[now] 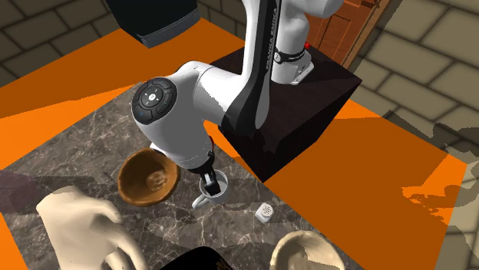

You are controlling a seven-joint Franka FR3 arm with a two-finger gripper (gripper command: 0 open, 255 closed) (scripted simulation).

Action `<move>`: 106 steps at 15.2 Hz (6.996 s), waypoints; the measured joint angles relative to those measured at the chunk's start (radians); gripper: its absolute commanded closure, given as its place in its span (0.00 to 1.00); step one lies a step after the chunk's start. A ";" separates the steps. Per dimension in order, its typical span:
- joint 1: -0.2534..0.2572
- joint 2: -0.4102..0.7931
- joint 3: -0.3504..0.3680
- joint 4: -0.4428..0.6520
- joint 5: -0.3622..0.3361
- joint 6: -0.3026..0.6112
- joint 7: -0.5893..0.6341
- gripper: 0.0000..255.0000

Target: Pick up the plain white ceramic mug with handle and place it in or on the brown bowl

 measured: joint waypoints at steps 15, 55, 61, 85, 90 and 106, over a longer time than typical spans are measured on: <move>-0.002 -0.005 0.001 -0.001 0.002 -0.004 -0.002 1.00; -0.095 -0.146 -0.020 0.331 0.056 -0.477 -0.144 1.00; -0.139 -0.002 -0.061 0.575 0.027 -0.584 -0.226 1.00; -0.165 0.174 -0.091 0.603 -0.002 -0.442 -0.281 1.00; -0.164 0.178 -0.092 0.602 -0.003 -0.436 -0.280 1.00; -0.165 0.154 -0.089 0.690 0.003 -0.548 -0.285 0.00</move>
